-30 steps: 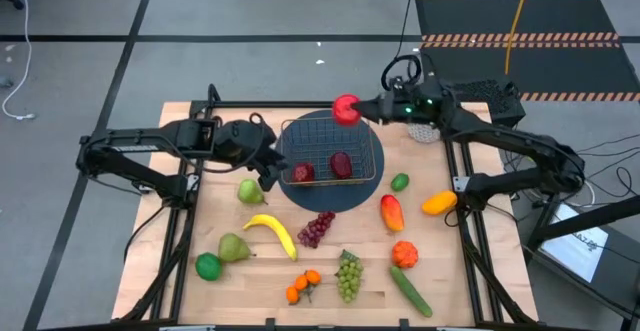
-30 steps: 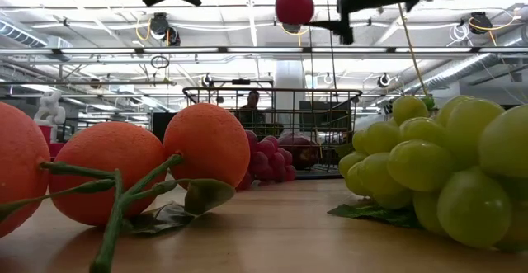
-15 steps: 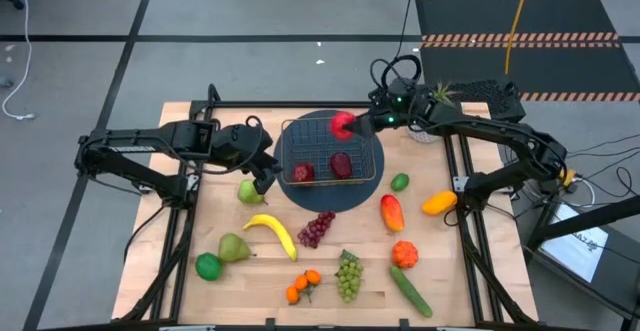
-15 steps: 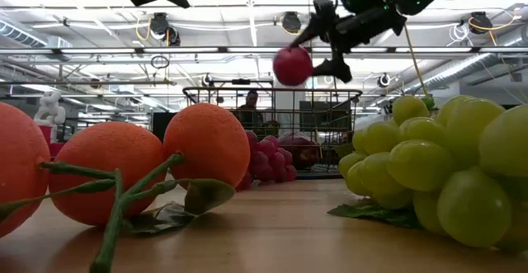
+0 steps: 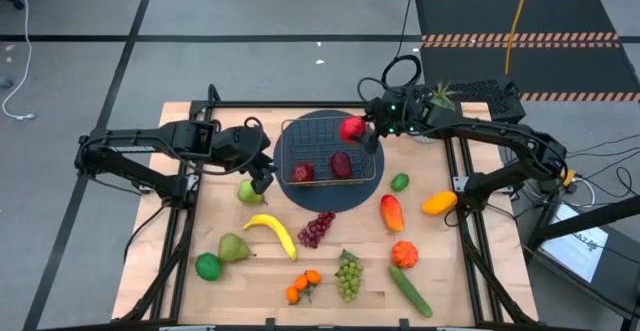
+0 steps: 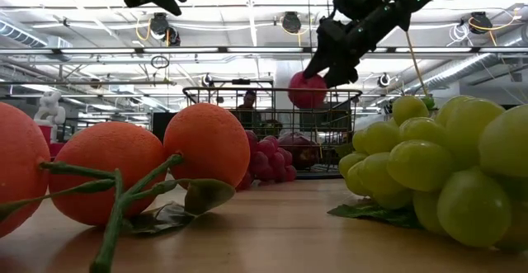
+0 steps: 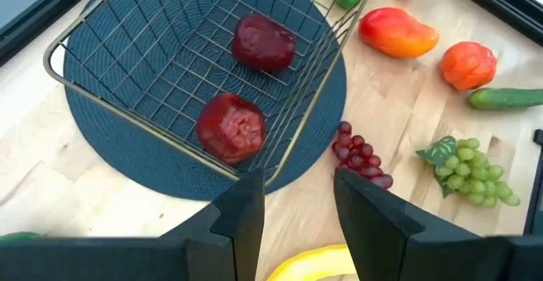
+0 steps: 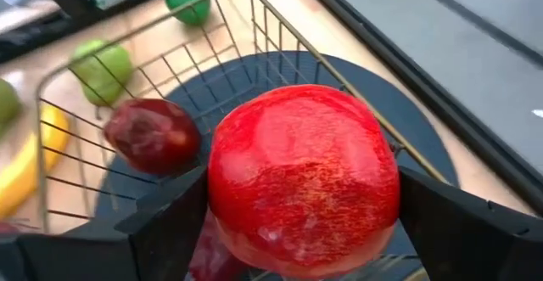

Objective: Build produce basket
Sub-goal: Put the red apple into the wire basket, then put the bottom green pear into the wire basket

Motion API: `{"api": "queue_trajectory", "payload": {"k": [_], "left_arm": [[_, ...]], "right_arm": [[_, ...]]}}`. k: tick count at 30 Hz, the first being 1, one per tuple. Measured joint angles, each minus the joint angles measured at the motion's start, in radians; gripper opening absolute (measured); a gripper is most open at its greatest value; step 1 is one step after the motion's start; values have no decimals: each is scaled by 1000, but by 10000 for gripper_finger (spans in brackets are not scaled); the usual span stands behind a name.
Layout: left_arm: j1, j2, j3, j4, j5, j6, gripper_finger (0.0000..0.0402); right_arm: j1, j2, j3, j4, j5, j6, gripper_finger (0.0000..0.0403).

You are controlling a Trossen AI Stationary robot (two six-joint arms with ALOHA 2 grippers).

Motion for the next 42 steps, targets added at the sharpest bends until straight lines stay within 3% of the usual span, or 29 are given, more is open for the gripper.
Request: {"api": "queue_trajectory", "payload": {"k": [11, 20, 24, 33, 42], "left_arm": [[0, 0, 0, -1, -16, -3, 143], [-15, 0, 0, -34, -16, -29, 143], [-24, 0, 0, -34, -17, -18, 143], [-58, 0, 0, -20, -18, -82, 143], [-213, 37, 2, -17, -18, -200, 143]], "right_arm": [[43, -45, -2, -1, 70, 35, 398], [149, -255, 0, -34, 207, 178, 394], [234, -349, 0, -132, 271, 268, 394], [386, -469, 0, -402, 272, 611, 393], [500, -503, 0, -522, 225, 737, 393]]}}
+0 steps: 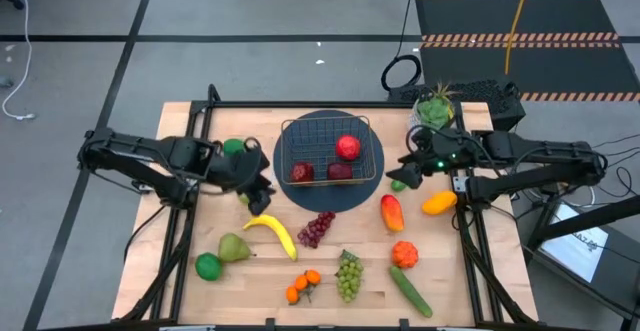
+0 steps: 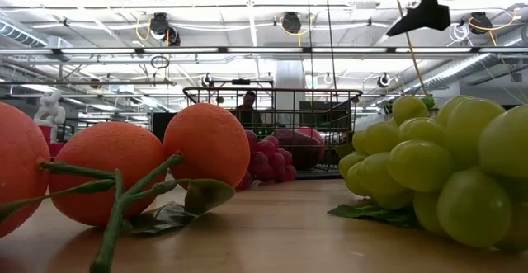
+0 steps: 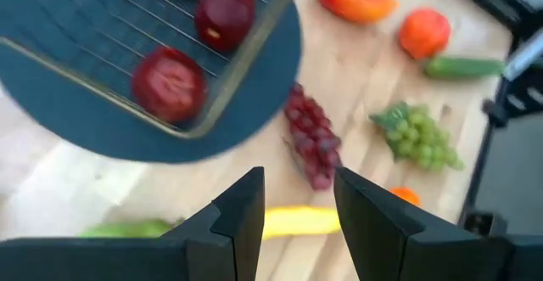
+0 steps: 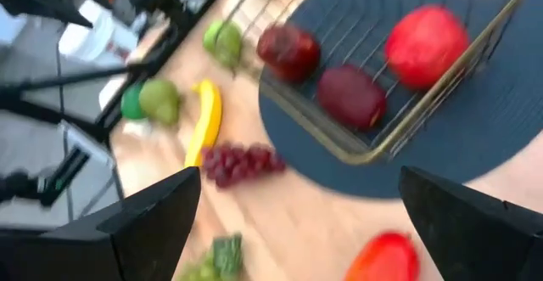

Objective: Build produce basket
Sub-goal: Put the bottom green pear into the wire basket

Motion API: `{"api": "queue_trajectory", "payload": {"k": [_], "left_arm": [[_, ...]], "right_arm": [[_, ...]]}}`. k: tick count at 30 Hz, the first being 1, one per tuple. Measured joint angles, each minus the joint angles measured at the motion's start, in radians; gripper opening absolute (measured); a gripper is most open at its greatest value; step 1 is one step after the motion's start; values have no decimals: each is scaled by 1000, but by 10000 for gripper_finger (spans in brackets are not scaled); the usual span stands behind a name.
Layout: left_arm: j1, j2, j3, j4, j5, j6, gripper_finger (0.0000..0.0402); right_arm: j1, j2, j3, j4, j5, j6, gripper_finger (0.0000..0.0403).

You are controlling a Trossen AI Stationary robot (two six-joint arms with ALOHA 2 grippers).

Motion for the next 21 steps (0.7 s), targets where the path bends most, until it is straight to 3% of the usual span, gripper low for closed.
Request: {"api": "queue_trajectory", "payload": {"k": [10, 16, 21], "left_arm": [[-258, 128, -1, 5, 43, -151, 143], [-417, 226, -1, -4, 63, 5, 150], [-461, 311, -1, -37, 123, 69, 205]], "right_arm": [[152, 1, -1, -68, -6, 128, 393], [264, 6, -2, -58, 36, 157, 393], [362, 10, -2, -45, 133, 208, 393]]}}
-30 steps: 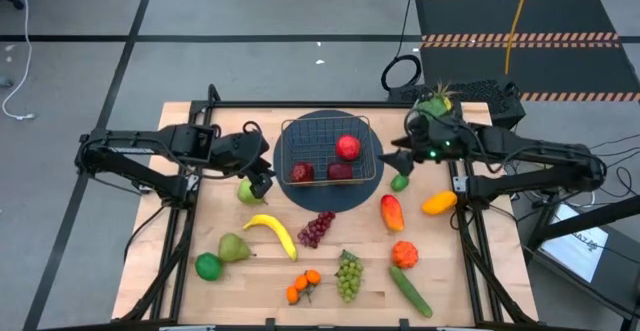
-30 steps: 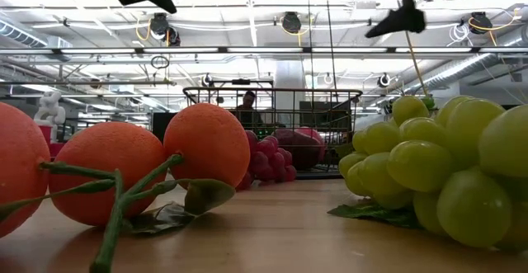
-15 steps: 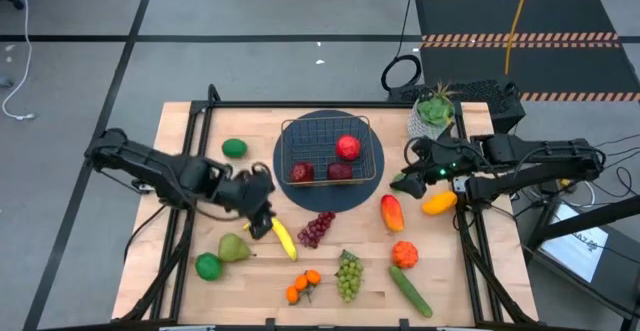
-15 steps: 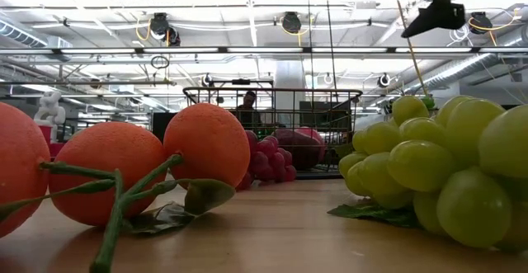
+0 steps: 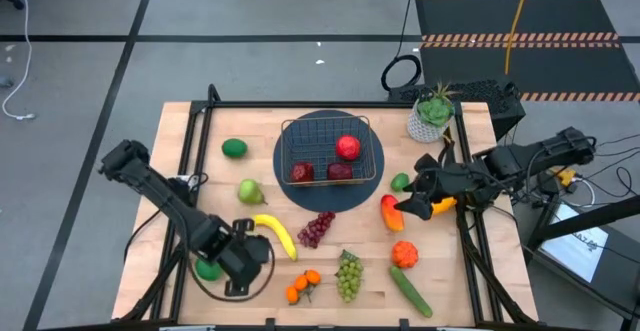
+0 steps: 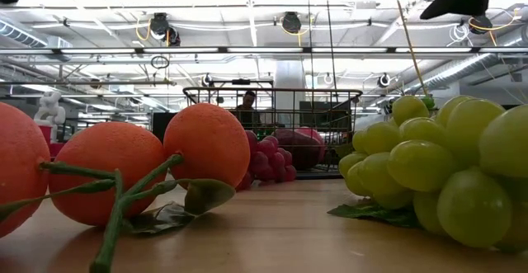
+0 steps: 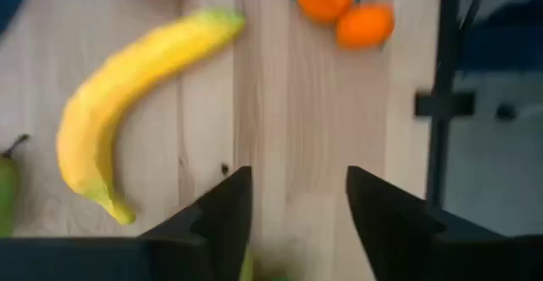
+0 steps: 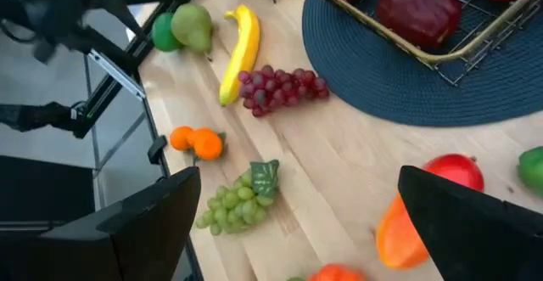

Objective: Build produce basket
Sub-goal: Put the bottom green pear into the wire basket

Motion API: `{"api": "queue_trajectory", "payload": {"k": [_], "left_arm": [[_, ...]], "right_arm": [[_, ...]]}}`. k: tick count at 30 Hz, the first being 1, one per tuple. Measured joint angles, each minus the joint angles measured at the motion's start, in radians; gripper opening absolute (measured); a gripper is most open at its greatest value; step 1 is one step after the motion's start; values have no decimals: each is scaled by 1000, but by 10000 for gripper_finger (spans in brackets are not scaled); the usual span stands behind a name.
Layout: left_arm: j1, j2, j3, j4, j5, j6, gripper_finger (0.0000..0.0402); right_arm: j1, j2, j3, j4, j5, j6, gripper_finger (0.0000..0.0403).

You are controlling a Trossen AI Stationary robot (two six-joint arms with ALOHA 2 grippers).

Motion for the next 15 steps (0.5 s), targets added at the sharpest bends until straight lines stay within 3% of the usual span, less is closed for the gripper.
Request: {"api": "queue_trajectory", "payload": {"k": [7, 11, 15], "left_arm": [[16, 102, 0, -23, 37, 118, 272], [42, 171, 0, -20, 113, 191, 268], [55, 228, -1, -22, 121, 216, 252]], "right_arm": [[100, 4, -67, 94, 69, 82, 393], [141, 5, -107, 146, 71, 148, 393], [184, 5, -134, 174, 71, 212, 393]]}}
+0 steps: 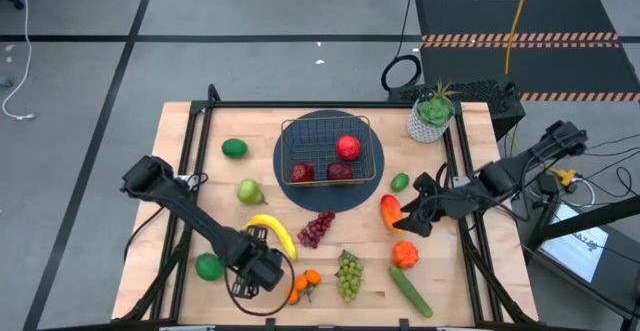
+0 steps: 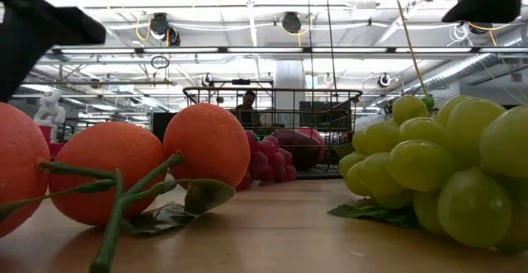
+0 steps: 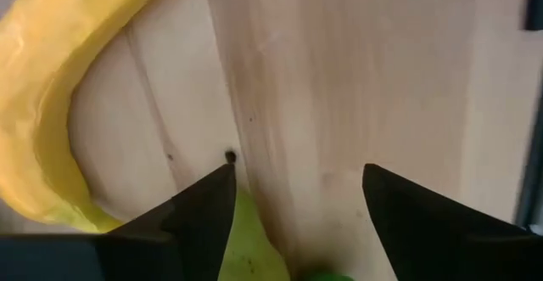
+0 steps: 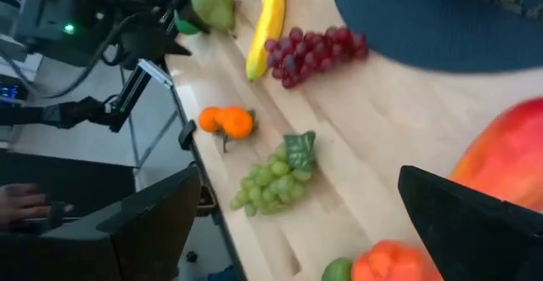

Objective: Build produce basket
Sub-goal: Put the bottom green pear into the wire basket

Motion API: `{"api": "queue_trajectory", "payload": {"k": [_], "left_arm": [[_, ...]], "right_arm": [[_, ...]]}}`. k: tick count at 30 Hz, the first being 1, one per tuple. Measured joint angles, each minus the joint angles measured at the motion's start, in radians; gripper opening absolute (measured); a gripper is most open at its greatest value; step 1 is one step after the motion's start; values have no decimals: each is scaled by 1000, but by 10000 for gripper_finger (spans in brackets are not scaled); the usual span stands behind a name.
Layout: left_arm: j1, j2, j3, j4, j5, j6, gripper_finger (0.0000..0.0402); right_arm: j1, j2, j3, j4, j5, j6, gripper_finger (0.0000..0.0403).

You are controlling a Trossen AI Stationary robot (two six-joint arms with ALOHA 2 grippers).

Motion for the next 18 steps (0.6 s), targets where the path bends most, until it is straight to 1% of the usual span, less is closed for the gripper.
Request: {"api": "queue_trajectory", "payload": {"k": [3, 5, 8, 11, 14, 16, 18], "left_arm": [[8, 27, 0, -20, 10, -35, 247], [17, 34, 0, -52, 36, -68, 253], [28, 36, 0, -153, 57, -119, 276], [48, 36, 0, -251, 71, -130, 313], [53, 35, 0, -274, 48, -70, 354], [44, 35, 0, -251, 35, 0, 380], [41, 35, -1, -217, 19, 53, 394]], "right_arm": [[28, 0, -14, -1, 1, 42, 393], [43, 0, -24, -2, 0, 68, 393], [60, 0, -44, 12, 1, 96, 393], [68, 1, -73, 57, 5, 102, 393], [68, 1, -104, 115, 6, 105, 393], [68, 2, -127, 155, 6, 112, 393], [68, 2, -144, 190, 6, 126, 393]]}}
